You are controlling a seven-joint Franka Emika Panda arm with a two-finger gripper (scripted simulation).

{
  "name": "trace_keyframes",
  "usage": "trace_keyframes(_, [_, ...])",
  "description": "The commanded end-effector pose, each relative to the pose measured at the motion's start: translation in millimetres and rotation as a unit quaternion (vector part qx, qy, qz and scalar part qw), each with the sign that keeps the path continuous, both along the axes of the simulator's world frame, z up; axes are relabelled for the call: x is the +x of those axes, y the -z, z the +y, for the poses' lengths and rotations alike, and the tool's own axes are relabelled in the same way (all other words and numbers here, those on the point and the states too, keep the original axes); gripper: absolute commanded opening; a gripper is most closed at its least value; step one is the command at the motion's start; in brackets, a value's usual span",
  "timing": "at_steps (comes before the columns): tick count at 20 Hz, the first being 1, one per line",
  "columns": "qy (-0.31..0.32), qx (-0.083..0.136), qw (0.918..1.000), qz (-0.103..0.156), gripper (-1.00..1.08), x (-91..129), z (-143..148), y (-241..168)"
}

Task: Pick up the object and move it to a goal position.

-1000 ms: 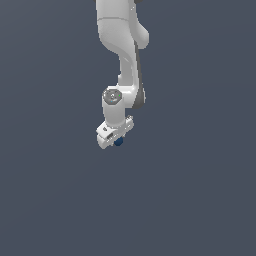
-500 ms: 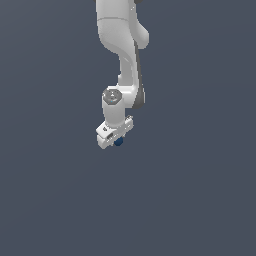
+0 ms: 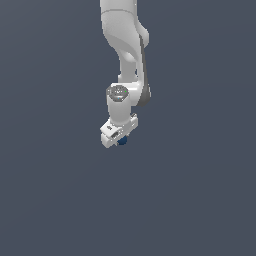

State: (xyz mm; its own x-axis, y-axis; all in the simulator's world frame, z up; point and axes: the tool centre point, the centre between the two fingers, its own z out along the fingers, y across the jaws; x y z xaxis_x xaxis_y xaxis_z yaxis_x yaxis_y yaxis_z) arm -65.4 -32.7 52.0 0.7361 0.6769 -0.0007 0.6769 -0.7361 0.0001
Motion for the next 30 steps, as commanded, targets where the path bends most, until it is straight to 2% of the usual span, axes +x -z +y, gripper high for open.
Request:
trace_keyframes(1, [-0.001,0.000,1.0000,-0.001,-1.00,5,14,-13])
trace_keyframes(19, [-0.001,0.000,1.0000,0.000,-1.00,59,160,-146])
trace_keyframes(24, [-0.001,0.000,1.0000,0.000,-1.00,71,184,-169])
trace_keyframes(30, [-0.001,0.000,1.0000,0.000,-1.00,78,200,-183])
